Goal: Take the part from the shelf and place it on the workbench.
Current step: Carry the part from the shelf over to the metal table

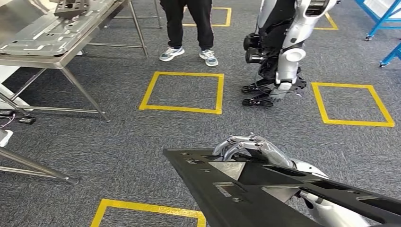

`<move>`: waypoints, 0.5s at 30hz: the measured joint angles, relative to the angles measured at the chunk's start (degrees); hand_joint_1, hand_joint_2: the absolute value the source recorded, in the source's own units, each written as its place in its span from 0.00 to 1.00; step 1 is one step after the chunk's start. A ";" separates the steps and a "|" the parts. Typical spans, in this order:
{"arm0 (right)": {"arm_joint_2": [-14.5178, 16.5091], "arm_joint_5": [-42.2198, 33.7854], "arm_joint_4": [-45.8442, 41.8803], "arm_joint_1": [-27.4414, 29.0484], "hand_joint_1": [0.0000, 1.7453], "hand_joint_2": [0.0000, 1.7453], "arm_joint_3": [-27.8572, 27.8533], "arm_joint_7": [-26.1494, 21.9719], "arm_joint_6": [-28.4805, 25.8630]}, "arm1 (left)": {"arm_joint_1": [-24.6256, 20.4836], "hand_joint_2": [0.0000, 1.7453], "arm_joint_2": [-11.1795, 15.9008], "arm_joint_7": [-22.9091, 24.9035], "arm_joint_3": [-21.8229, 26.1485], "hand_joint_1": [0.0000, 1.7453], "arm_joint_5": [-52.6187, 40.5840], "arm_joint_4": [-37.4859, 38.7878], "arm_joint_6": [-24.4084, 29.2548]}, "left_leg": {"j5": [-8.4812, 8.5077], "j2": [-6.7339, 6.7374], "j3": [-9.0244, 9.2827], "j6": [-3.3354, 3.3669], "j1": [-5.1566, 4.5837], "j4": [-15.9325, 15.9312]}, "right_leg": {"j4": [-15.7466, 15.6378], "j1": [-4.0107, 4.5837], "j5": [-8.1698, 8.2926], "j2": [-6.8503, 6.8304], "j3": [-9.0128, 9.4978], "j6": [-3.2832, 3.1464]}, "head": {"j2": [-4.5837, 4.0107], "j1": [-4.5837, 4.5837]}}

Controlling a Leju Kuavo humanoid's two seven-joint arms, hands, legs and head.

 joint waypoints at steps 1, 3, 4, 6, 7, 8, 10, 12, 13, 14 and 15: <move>-0.01 -0.04 0.09 -0.40 1.00 1.00 0.03 0.02 0.13 | -0.10 0.00 0.00 0.07 0.00 0.00 0.00 0.00 -0.02 | 0.99 1.10 1.51 0.32 -0.34 -3.14 | -0.01 0.09 -0.28 -0.54 0.27 0.24 | 0.00 0.01; -0.01 -0.24 0.34 -1.10 1.00 1.00 0.14 0.10 0.54 | -0.29 0.00 0.00 0.29 0.00 0.00 0.07 0.00 -0.19 | 0.88 2.19 2.57 0.88 -1.05 -5.58 | -0.12 0.19 -0.64 -1.67 0.54 0.83 | -0.01 0.02; -0.01 -0.39 0.48 -1.43 1.00 1.00 0.23 0.15 0.79 | -0.28 0.00 0.00 0.39 0.00 0.00 0.14 0.00 -0.30 | 0.80 1.73 2.59 1.17 -1.25 -5.96 | -0.22 0.17 -0.77 -2.30 0.70 1.17 | -0.01 0.02; -0.01 -0.75 0.69 -2.06 1.00 1.00 0.48 0.32 1.14 | -0.04 0.00 -0.01 0.58 0.01 0.00 0.32 0.00 -0.49 | 0.94 0.61 3.02 1.73 -1.05 -6.56 | 0.04 -0.07 -1.49 -1.99 1.11 1.69 | -0.01 0.04; -0.03 -0.97 0.76 -2.35 1.00 1.00 0.58 0.41 1.25 | -0.01 0.00 -0.01 0.71 0.02 0.00 0.39 0.00 -0.53 | 1.05 0.06 3.34 2.03 -0.87 -6.93 | 1.35 -0.13 -2.44 -0.65 0.75 1.81 | 0.00 0.08; -0.07 -1.16 0.83 -2.60 1.00 1.00 0.68 0.52 1.38 | -0.08 0.00 -0.02 0.84 0.04 0.00 0.46 0.00 -0.56 | 1.10 -0.49 3.64 2.31 -0.66 -7.19 | 3.88 -0.20 -3.88 1.13 -0.33 1.84 | 0.00 0.14; -0.12 -1.43 1.05 -2.85 1.00 1.00 0.91 0.65 1.73 | -0.40 0.00 -0.14 1.10 0.07 0.00 0.56 0.00 -0.62 | 1.01 -1.82 3.77 2.60 -0.65 -7.25 | 11.44 -0.15 -7.10 3.75 -4.37 1.82 | 0.01 0.27; -0.14 -1.64 1.25 -2.90 1.00 1.00 1.14 0.71 2.08 | -0.51 0.00 -0.36 1.32 0.10 0.00 0.68 0.00 -0.73 | 0.92 -3.32 3.90 2.66 -0.63 -7.23 | 16.08 -0.11 -7.71 4.30 -7.60 1.96 | 0.01 0.31; -0.14 -1.78 1.29 -2.96 1.00 1.00 1.25 0.72 2.19 | -0.48 0.00 -0.46 1.40 0.11 0.00 0.77 0.00 -0.78 | 0.84 -4.12 4.04 2.60 -0.58 -7.20 | 15.26 -0.12 -6.18 4.44 -7.79 2.05 | 0.01 0.31; -0.14 -1.91 1.28 -3.06 1.00 1.00 1.32 0.74 2.27 | -0.44 0.00 -0.57 1.43 0.12 0.00 0.84 0.00 -0.81 | 0.71 -4.91 4.25 2.47 -0.49 -7.13 | 12.32 -0.18 -3.72 4.74 -6.93 2.17 | 0.01 0.31; -0.14 -2.01 1.28 -3.19 1.00 1.00 1.37 0.76 2.30 | -0.41 0.00 -0.65 1.42 0.13 0.00 0.87 0.00 -0.84 | 0.52 -5.69 4.39 2.26 -0.37 -7.00 | 8.32 -0.34 -1.10 5.82 -5.57 2.30 | 0.01 0.31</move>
